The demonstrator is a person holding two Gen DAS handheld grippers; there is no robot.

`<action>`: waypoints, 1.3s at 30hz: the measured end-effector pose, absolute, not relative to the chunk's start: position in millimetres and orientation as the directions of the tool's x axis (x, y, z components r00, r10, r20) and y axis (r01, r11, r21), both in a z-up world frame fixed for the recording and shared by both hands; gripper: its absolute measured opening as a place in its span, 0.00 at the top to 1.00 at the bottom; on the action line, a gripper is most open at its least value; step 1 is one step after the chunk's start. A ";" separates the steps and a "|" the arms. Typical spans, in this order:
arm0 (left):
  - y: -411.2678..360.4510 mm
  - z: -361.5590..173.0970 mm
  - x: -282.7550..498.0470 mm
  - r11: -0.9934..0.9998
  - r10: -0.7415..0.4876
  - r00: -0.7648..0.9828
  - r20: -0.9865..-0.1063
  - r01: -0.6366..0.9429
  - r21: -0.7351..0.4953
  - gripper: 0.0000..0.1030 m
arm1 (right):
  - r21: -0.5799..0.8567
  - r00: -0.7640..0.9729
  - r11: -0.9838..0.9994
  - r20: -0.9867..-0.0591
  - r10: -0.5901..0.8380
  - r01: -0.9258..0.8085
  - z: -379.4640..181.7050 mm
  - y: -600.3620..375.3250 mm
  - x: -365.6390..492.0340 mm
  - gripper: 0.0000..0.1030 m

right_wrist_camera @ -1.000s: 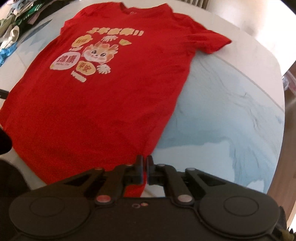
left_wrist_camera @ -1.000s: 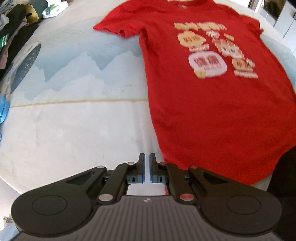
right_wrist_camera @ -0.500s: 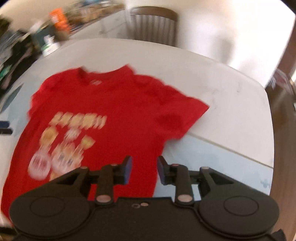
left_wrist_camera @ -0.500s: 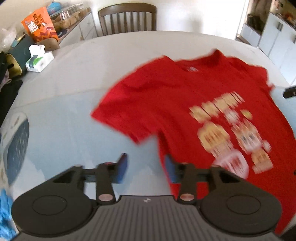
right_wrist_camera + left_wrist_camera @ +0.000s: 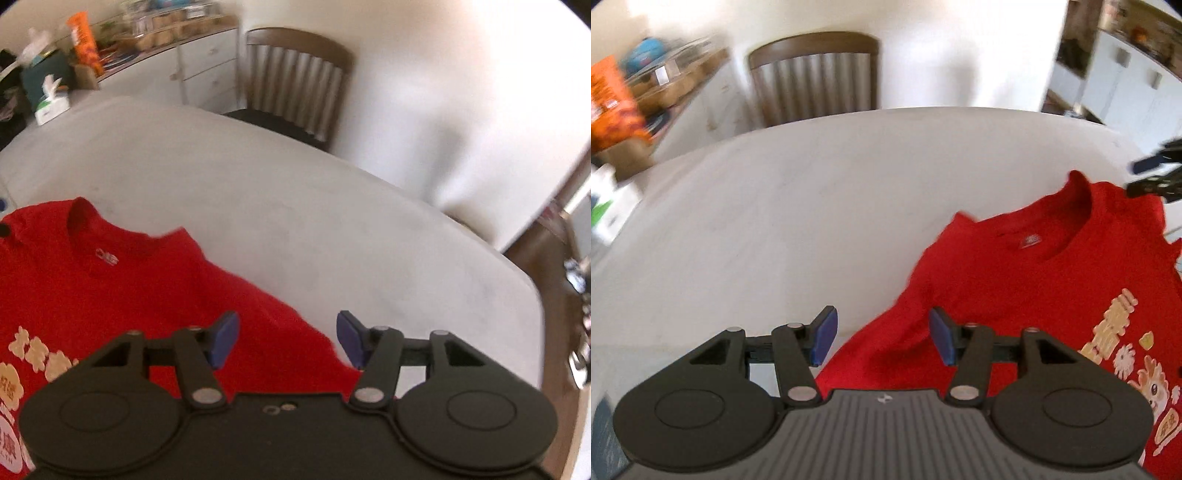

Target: Fold clothes

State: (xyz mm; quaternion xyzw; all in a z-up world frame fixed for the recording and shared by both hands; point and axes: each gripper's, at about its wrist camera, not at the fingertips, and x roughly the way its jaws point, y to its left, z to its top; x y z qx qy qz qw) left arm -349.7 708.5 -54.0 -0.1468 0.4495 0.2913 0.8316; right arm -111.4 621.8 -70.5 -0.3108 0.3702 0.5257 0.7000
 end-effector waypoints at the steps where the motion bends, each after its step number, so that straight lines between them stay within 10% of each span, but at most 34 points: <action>1: 709.2 -56.4 -341.5 0.802 0.347 0.432 -0.832 -0.596 0.024 0.48 | -0.039 0.155 0.231 -0.847 0.509 -0.972 -73.4 628.9 -112.9 0.00; 12: 718.3 -82.3 -293.6 0.805 0.354 0.404 -0.844 -0.591 0.055 0.48 | -0.007 0.071 0.130 -0.868 0.491 -0.992 -100.6 662.5 -124.9 0.00; 16: 712.6 -82.3 -294.0 0.778 0.410 0.419 -0.810 -0.624 0.070 0.90 | 0.027 0.053 0.143 -0.850 0.525 -0.989 -101.6 657.5 -124.8 0.00; 19: 705.1 -86.4 -294.8 0.756 0.487 0.394 -0.779 -0.638 0.149 0.96 | 0.003 0.086 0.161 -0.836 0.542 -0.987 -101.6 651.6 -125.6 0.00; 21: 706.3 -86.9 -296.6 0.741 0.497 0.396 -0.772 -0.657 0.140 0.97 | 0.001 0.130 0.230 -0.825 0.550 -0.973 -100.9 652.1 -116.0 0.23; 24: 705.6 -84.6 -293.6 0.732 0.506 0.389 -0.770 -0.666 0.144 0.97 | 0.049 0.117 0.275 -0.824 0.555 -0.960 -103.4 650.2 -106.6 0.00; 39: 678.4 -48.9 -364.8 0.734 0.320 0.480 -0.817 -0.670 -0.107 0.76 | 0.047 0.178 0.433 -0.867 0.465 -0.900 -80.6 569.9 -46.0 0.00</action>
